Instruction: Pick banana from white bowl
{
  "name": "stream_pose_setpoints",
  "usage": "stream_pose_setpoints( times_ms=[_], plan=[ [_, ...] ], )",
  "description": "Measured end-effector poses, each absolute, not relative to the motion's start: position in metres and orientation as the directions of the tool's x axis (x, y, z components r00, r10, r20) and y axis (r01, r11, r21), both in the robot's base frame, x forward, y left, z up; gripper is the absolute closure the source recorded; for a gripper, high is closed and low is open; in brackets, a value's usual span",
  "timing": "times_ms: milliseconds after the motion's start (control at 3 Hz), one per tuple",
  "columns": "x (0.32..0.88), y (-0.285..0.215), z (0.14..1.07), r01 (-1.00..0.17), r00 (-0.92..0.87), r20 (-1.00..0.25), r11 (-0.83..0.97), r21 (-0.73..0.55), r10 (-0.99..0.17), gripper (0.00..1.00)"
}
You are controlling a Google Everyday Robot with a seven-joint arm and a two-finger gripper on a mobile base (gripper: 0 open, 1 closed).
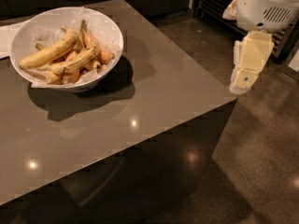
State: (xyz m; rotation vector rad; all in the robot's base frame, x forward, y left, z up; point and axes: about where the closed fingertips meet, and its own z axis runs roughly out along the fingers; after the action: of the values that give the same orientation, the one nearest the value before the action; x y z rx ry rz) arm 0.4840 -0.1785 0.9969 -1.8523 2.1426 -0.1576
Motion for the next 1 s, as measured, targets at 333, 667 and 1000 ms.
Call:
stream_pose_setpoints(
  times_ms=[333,667,1000],
  plan=[
    [0.499,-0.156,0.998,-0.949,-0.048,-0.124,0.084,-0.303,-0.991,0.0],
    [0.501,-0.154,1.0,-0.945,-0.046,-0.128,0.085,-0.315,-0.991,0.0],
    [0.517,-0.146,1.009,-0.934,-0.038,-0.197,0.105,-0.343,-0.98,0.0]
  ],
)
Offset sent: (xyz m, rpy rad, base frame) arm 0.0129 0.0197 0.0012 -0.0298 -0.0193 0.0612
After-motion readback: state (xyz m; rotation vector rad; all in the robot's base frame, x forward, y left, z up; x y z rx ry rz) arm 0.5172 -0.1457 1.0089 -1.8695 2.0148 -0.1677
